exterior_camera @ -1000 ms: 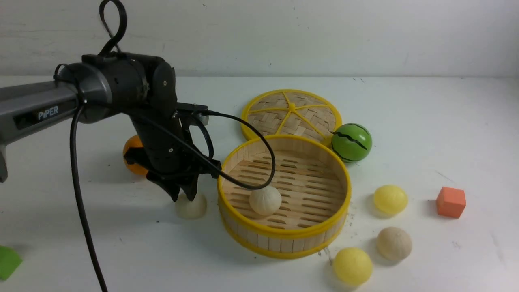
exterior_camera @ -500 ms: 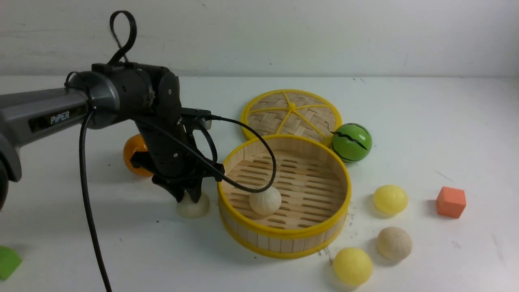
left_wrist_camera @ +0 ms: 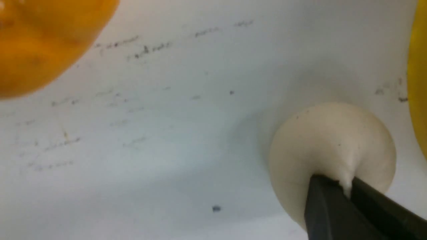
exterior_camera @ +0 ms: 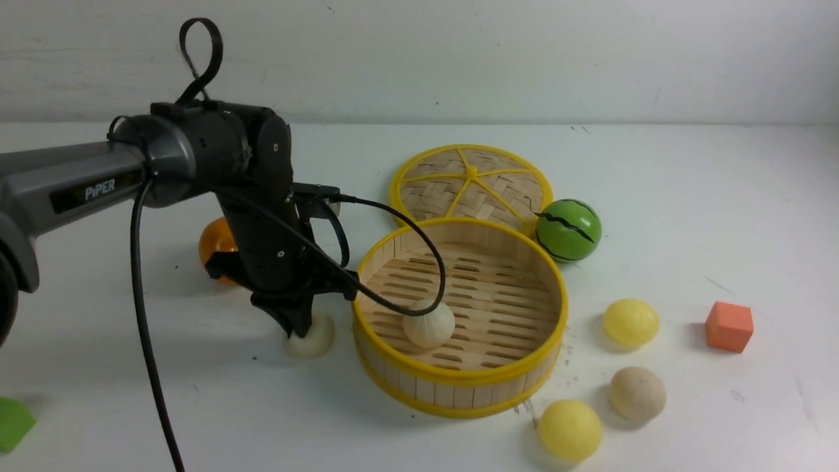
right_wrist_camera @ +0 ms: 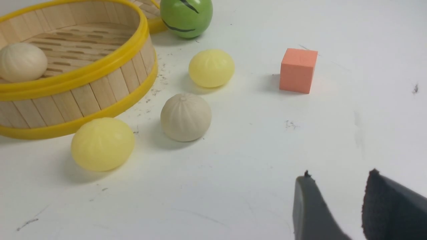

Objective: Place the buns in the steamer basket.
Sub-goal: Use the left arm to grab a steamed stuffed bun, then use the left arm to put the steamed stuffed bun into the steamer

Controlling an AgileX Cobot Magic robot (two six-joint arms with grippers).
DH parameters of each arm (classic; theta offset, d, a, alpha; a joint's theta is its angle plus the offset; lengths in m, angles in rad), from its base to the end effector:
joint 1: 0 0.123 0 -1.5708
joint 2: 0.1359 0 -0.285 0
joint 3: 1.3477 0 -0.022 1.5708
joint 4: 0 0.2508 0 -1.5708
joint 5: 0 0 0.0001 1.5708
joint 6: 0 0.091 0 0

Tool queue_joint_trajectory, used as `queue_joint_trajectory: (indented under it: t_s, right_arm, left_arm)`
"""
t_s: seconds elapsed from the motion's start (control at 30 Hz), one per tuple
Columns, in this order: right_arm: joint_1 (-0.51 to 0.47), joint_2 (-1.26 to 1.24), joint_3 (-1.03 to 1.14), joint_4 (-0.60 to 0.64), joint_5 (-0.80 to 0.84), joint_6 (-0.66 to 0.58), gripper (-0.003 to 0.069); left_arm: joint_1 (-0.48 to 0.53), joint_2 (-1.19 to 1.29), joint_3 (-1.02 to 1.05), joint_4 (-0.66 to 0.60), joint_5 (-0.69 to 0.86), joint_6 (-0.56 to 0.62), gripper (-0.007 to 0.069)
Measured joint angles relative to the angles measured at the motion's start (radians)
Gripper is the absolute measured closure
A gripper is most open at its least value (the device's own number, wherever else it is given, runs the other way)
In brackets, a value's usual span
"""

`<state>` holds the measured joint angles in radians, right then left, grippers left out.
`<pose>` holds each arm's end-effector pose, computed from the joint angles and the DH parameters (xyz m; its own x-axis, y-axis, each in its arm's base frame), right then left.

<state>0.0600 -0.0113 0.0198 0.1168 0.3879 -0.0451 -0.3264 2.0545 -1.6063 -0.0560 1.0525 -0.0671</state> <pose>0.0518 0.0071 0.1725 -0.3073 0.0446 -0.9506 -0.0826 0.9939 0.0734 0.3984 -0.1395 0.1972 -0.9622 0.2258 -0.1521 0.2374 0.9694 -0.0627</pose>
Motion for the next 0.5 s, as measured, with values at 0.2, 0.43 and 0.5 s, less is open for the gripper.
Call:
queue_joint_trajectory:
  t_s: [0.2, 0.43, 0.5]
  right_arm:
    - [0.000, 0.000, 0.000, 0.000, 0.000, 0.000, 0.0419]
    - [0.000, 0.000, 0.000, 0.000, 0.000, 0.000, 0.0419]
    - [0.000, 0.000, 0.000, 0.000, 0.000, 0.000, 0.0419]
  left_arm:
    - [0.000, -0.134, -0.005, -0.018, 0.048, -0.004, 0.0634]
    - [-0.098, -0.197, -0.042, -0.090, -0.036, 0.081, 0.0634]
    - [-0.131, -0.173, -0.067, -0.090, -0.057, 0.087, 0.0634]
